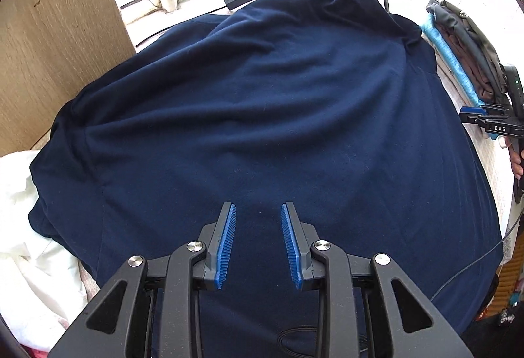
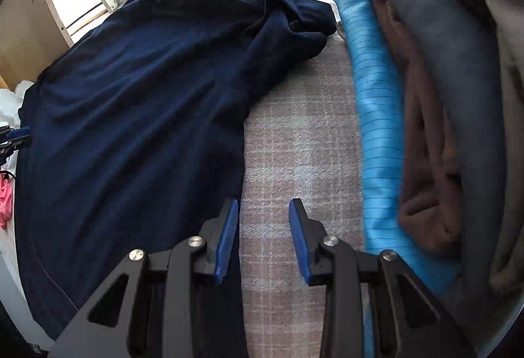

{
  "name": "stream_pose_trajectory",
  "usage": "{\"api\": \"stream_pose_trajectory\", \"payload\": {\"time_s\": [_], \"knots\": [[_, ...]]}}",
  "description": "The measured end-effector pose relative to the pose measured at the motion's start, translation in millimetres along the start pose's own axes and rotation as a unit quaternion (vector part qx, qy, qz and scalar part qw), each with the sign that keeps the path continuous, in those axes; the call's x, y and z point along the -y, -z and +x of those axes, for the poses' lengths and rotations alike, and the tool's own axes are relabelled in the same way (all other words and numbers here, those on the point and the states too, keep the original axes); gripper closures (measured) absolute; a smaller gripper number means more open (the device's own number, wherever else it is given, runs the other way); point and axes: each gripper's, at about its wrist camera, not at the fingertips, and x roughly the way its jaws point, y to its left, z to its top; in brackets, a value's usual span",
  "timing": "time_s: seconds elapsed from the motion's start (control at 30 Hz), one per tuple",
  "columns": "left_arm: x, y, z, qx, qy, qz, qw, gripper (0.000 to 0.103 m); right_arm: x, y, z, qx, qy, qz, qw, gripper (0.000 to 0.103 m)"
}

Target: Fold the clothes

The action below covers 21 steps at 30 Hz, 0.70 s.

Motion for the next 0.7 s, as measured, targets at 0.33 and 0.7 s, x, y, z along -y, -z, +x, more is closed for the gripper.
{"api": "stream_pose_trajectory", "payload": {"time_s": [0.33,0.7], "knots": [[-7.0,15.4,-3.8,-0.001,-0.014,-0.019,0.9997,0.075,-15.8,5.1,-2.5,-0.018,-0.022,-0.019,0.999,0.069],[-33.6,23.0,10.6,-0.014,-0.035,-0.060,0.9975,0.075,-33.7,11.4,-3.1,-0.028,0.014,-0.067,0.997,0.100]]}}
